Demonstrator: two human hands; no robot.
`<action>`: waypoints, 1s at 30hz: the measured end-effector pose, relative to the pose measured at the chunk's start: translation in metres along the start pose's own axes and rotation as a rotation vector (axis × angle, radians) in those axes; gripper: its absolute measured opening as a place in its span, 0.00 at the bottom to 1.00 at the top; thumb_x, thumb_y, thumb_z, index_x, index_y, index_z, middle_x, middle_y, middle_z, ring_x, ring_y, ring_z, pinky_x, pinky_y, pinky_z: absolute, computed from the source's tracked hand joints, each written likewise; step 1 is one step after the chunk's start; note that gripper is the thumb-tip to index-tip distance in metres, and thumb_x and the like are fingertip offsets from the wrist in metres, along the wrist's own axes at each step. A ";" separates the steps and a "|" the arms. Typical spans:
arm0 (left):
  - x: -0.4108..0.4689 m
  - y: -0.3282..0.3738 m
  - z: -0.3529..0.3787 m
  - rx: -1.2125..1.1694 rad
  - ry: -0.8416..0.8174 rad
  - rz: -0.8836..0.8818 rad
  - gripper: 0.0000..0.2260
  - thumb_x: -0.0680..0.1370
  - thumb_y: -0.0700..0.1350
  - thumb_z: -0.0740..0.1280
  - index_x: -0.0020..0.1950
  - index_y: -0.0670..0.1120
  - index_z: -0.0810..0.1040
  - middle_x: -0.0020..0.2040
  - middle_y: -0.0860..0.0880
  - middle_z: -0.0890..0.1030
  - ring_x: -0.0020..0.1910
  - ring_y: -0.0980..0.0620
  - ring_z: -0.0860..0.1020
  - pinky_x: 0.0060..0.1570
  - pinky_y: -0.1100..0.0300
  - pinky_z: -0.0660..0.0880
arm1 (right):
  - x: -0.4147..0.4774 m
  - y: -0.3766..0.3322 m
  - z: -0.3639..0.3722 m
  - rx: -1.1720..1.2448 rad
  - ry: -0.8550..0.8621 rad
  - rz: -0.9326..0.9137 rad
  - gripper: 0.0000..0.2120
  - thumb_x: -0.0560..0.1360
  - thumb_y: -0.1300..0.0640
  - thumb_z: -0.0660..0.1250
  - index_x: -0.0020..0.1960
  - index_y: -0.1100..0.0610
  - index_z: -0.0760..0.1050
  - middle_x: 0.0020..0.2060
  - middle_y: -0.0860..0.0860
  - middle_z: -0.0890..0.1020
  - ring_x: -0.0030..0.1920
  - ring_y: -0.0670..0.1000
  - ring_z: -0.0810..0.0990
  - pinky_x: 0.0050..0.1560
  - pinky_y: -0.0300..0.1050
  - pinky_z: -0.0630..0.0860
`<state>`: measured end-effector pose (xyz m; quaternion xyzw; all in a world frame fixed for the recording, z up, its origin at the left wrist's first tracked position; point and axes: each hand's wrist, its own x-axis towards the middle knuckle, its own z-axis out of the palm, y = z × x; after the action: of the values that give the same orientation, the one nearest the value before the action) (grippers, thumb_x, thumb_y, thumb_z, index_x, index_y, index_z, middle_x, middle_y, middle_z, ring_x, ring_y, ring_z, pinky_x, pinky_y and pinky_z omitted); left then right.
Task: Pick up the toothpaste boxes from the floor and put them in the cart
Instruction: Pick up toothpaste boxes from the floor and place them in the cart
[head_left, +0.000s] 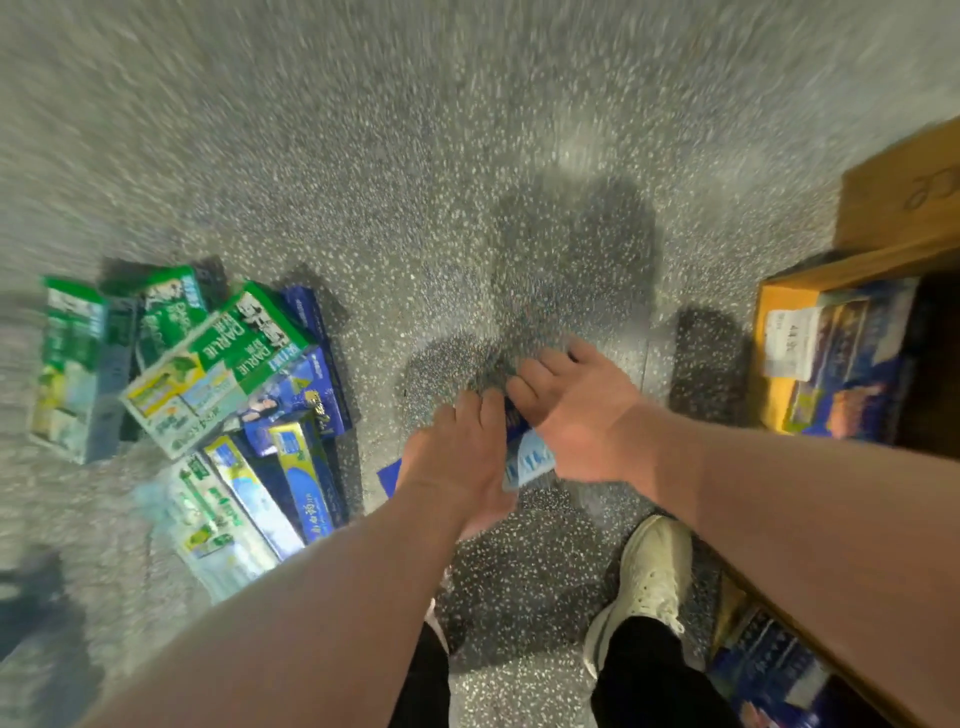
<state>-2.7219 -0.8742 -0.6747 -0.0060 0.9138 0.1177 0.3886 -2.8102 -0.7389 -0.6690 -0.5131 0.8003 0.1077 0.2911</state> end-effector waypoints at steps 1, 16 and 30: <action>-0.017 0.001 -0.019 0.027 -0.004 0.027 0.42 0.72 0.62 0.74 0.72 0.46 0.52 0.64 0.47 0.65 0.62 0.47 0.70 0.50 0.54 0.69 | -0.013 -0.005 -0.018 0.016 -0.012 0.021 0.30 0.67 0.42 0.76 0.61 0.52 0.68 0.52 0.49 0.74 0.51 0.52 0.73 0.59 0.52 0.70; -0.346 -0.015 -0.413 0.265 0.349 0.114 0.34 0.63 0.62 0.76 0.59 0.50 0.65 0.57 0.49 0.76 0.54 0.43 0.79 0.49 0.52 0.76 | -0.218 -0.087 -0.481 -0.119 0.325 0.197 0.27 0.64 0.41 0.72 0.56 0.51 0.67 0.50 0.50 0.77 0.51 0.56 0.78 0.52 0.52 0.67; -0.706 0.038 -0.538 0.373 0.802 -0.194 0.37 0.61 0.64 0.78 0.58 0.50 0.64 0.57 0.49 0.77 0.54 0.44 0.80 0.43 0.52 0.70 | -0.437 -0.242 -0.737 -0.414 0.736 -0.044 0.33 0.55 0.30 0.64 0.51 0.51 0.66 0.49 0.50 0.79 0.52 0.56 0.80 0.47 0.50 0.68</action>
<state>-2.6146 -1.0128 0.1960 -0.0667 0.9930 -0.0975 0.0075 -2.7254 -0.8639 0.2081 -0.5818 0.8012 0.0697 -0.1213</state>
